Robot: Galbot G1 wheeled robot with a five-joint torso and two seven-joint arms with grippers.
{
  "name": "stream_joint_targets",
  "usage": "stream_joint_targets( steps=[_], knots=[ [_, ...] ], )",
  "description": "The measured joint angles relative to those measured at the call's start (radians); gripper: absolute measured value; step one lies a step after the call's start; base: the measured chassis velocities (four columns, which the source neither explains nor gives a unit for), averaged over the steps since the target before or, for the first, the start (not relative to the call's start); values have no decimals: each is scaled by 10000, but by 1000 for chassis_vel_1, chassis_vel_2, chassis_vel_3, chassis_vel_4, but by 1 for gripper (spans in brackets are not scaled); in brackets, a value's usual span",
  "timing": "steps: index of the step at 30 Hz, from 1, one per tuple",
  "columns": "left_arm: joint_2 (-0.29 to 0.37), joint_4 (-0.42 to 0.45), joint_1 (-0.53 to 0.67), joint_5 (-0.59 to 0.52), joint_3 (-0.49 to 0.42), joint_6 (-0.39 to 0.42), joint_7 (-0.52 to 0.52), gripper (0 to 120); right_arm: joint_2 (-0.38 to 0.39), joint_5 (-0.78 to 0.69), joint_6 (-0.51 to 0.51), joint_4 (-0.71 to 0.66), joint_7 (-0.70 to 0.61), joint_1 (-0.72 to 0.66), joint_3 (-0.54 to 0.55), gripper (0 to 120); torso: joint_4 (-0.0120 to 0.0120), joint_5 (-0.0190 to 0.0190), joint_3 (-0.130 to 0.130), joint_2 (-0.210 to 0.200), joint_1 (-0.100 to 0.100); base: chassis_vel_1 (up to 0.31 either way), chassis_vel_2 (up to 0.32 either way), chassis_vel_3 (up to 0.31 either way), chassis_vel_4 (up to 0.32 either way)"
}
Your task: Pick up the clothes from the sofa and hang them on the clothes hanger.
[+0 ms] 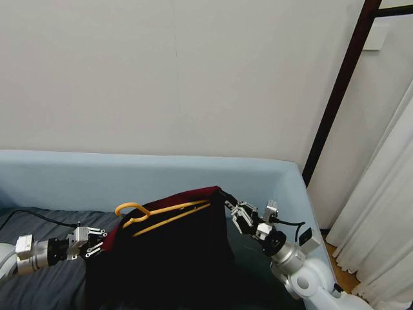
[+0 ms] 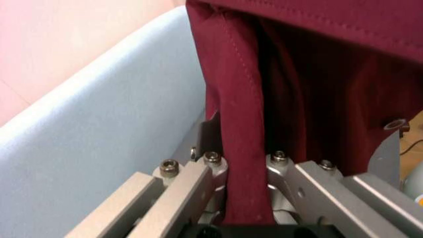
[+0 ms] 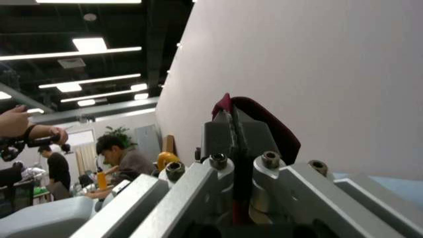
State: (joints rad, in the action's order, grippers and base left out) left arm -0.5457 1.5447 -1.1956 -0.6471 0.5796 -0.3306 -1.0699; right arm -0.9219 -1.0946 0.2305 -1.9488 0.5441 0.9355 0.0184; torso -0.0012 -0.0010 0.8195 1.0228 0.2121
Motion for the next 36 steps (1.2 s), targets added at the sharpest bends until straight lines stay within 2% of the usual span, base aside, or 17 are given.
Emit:
stream_joint_targets(
  steps=[7,11,20,36],
  knots=[
    [-145,130,135,41,-211,59,59,1,-445,651,210,254,-446,-379,686,0,1,3,0,0,0,0,0,0,0],
    [-367,318,329,-44,-595,232,479,1,-691,774,277,449,-559,-638,1141,0,2,2,0,0,0,0,0,0,0],
    [-861,231,1122,-236,-1423,377,649,1,-814,1406,602,1196,211,-186,1878,0,-2,2,1,0,0,0,0,0,0],
    [-595,77,1485,-330,-1944,391,272,1,-1192,1752,699,1502,457,67,2325,0,0,1,1,0,0,0,0,0,0]
  ],
)
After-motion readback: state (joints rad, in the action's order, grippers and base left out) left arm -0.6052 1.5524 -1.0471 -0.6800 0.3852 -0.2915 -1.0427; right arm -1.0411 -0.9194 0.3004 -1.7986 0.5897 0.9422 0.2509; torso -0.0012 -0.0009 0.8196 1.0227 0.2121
